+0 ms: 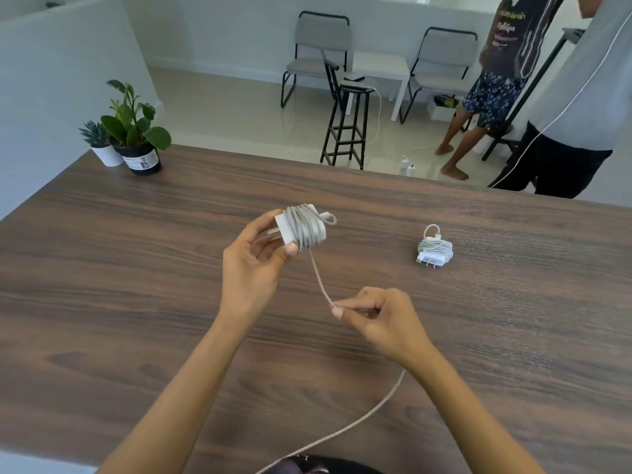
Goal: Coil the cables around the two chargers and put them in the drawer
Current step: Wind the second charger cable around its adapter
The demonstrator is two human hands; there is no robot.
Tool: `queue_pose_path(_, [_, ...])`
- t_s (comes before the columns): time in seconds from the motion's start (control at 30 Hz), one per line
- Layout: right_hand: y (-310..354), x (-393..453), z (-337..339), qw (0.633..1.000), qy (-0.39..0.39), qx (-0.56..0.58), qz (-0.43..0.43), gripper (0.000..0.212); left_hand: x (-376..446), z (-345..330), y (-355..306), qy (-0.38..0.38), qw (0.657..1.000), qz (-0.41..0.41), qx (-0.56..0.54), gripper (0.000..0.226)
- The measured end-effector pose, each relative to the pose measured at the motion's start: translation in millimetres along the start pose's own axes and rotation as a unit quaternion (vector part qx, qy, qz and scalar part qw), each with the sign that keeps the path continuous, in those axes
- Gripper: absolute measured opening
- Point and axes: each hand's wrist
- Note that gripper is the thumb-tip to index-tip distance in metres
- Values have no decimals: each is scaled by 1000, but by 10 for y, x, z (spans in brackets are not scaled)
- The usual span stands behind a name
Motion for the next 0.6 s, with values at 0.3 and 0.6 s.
queue_pose_path(0.3, [339, -237, 339, 978, -109, -92, 153, 6, 20, 21, 191, 44, 990, 5, 133, 59])
queue_pose_path(0.6, [431, 179, 716, 955, -209, -112, 178, 7, -298, -65, 120, 163, 982, 38, 89, 58])
Point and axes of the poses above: each hand's wrist, its own x-axis towards the middle knuckle, its own z-axis out of the back of the hand, y = z × x, and after that the axes turned 13 degrees about -x, right-handed
